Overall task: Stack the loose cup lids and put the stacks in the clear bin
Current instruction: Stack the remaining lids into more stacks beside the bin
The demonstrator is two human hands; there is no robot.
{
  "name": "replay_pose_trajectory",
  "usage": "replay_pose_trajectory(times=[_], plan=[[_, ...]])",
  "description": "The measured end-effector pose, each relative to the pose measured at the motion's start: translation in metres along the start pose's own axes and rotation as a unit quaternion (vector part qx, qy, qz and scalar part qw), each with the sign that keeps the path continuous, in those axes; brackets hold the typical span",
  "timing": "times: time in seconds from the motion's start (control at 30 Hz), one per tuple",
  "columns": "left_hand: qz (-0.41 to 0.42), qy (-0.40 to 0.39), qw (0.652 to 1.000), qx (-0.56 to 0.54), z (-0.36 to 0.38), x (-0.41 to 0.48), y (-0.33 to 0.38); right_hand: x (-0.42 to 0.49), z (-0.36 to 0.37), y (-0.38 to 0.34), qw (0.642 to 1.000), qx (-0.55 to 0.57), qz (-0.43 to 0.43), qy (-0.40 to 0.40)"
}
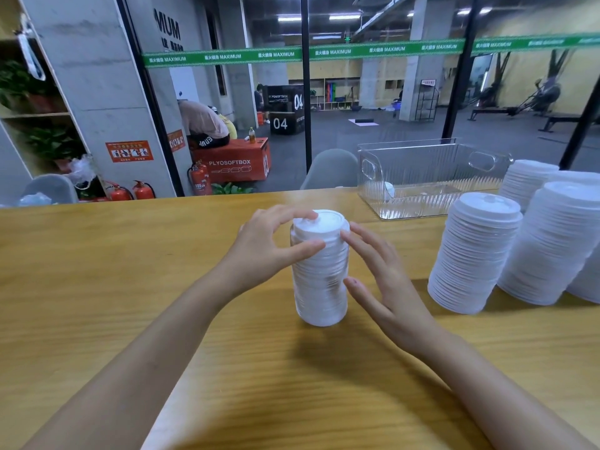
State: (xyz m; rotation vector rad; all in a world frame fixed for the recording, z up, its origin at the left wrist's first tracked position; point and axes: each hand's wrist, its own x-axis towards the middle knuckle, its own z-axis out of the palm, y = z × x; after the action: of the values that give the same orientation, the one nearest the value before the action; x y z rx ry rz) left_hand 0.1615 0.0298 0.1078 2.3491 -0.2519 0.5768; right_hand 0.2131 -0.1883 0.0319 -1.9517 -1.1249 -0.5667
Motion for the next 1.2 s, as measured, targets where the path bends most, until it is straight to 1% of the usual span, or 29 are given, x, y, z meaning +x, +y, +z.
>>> replay_pose_trajectory(times=[0.27,0.33,0.4,0.47,0.57,0.63,0.7,0.8,0.87,1.03,1.2], plan=[[0.006,-0.007,1.000,-0.016,0.010,-0.005,-0.003,-0.002,0.004,-0.005,0.999,0.039,0.015,0.020],[-0.001,0.005,0.999,-0.035,0.012,-0.009,-0.002,-0.001,0.000,-0.006,0.998,0.043,0.030,0.025],[-0.024,0.022,0.998,-0.057,0.014,-0.017,-0.009,-0.003,-0.005,-0.005,0.997,0.019,0.065,0.022],[-0.049,0.009,0.997,-0.053,0.021,-0.027,-0.022,-0.008,-0.006,-0.002,0.993,-0.008,0.117,-0.008],[-0.093,-0.052,0.994,-0.028,0.040,-0.043,-0.042,-0.015,0.003,-0.001,0.977,-0.052,0.184,-0.099],[-0.100,-0.073,0.992,-0.027,0.053,-0.049,-0.049,-0.015,0.012,-0.001,0.967,-0.067,0.203,-0.141],[-0.096,-0.070,0.992,-0.046,0.061,-0.049,-0.051,-0.013,0.020,-0.002,0.961,-0.083,0.209,-0.160],[-0.084,-0.045,0.993,-0.063,0.069,-0.046,-0.047,-0.011,0.027,-0.001,0.954,-0.107,0.231,-0.157],[-0.077,-0.043,0.994,-0.065,0.075,-0.042,-0.042,-0.012,0.023,0.002,0.949,-0.124,0.246,-0.152],[-0.054,-0.077,0.991,-0.098,0.106,-0.021,-0.024,-0.027,-0.009,0.014,0.937,-0.159,0.287,-0.117],[-0.035,-0.110,0.985,-0.126,0.141,0.001,-0.004,-0.048,-0.041,0.017,0.926,-0.164,0.332,-0.066]])
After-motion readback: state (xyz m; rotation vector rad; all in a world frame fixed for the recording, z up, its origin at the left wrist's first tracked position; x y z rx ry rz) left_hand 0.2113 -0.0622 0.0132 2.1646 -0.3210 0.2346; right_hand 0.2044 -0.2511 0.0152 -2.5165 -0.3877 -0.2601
